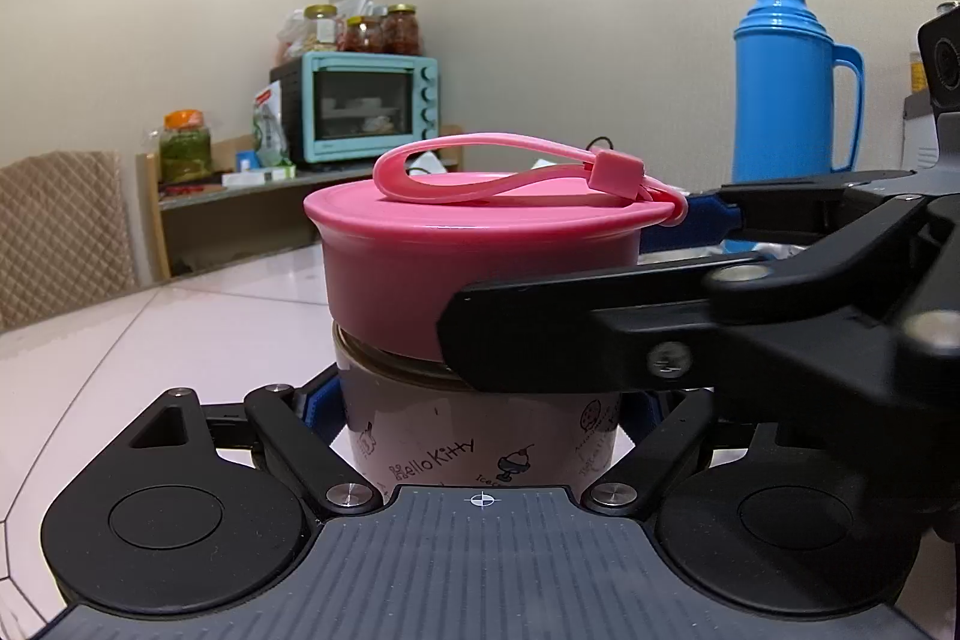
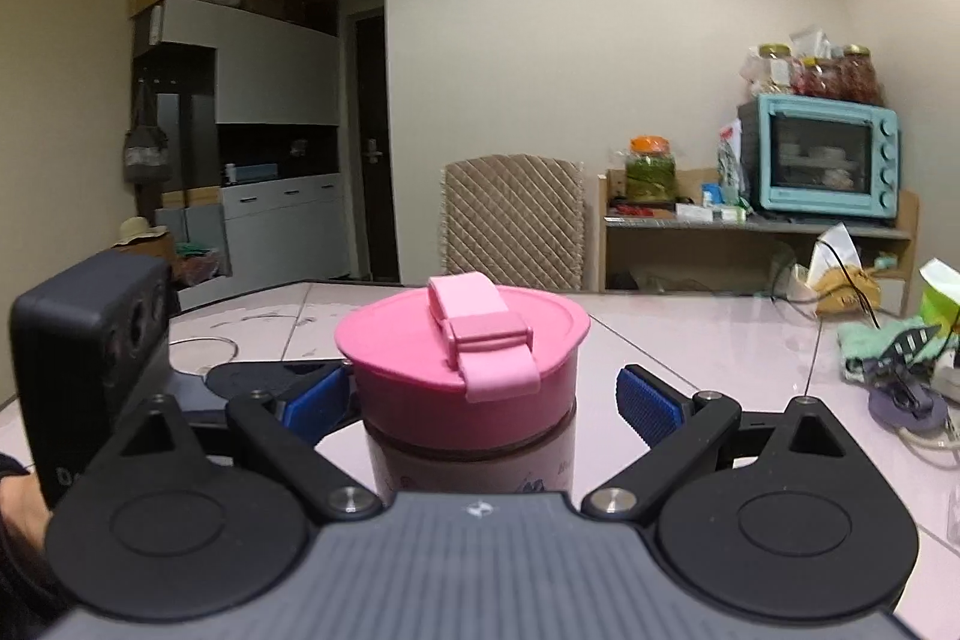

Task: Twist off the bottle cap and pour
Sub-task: 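Twist the pink lid again with the right gripper, then open the right gripper and regrip the lid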

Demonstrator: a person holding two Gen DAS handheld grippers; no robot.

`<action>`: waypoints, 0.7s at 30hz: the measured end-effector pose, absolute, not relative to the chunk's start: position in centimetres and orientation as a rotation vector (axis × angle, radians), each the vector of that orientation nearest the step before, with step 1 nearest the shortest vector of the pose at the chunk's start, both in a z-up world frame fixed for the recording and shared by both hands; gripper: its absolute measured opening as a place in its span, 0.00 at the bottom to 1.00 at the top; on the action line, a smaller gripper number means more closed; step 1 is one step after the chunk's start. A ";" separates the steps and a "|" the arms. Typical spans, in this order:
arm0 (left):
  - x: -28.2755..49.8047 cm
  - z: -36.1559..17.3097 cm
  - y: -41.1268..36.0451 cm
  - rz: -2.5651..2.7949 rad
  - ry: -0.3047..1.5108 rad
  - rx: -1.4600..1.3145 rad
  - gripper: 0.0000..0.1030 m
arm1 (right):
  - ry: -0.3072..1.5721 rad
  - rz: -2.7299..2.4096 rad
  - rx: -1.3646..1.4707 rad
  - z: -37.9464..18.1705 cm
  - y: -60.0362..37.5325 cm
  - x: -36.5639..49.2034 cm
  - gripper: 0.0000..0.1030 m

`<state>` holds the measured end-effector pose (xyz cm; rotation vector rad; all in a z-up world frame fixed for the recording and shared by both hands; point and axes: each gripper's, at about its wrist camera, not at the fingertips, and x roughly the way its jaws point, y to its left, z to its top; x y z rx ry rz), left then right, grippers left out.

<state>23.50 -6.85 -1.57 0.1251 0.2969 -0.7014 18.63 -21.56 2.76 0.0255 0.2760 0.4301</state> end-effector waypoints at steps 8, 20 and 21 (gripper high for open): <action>23.5 -1.6 -6.8 -0.701 0.297 0.125 0.87 | 0.291 0.402 0.034 3.0 -21.0 18.8 0.94; 23.6 -1.6 -6.8 -0.702 0.297 0.125 0.87 | 0.309 0.401 0.031 3.3 -20.2 18.7 0.83; 23.6 -1.6 -6.8 -0.702 0.297 0.125 0.87 | 0.309 0.400 0.030 3.3 -20.2 18.7 0.83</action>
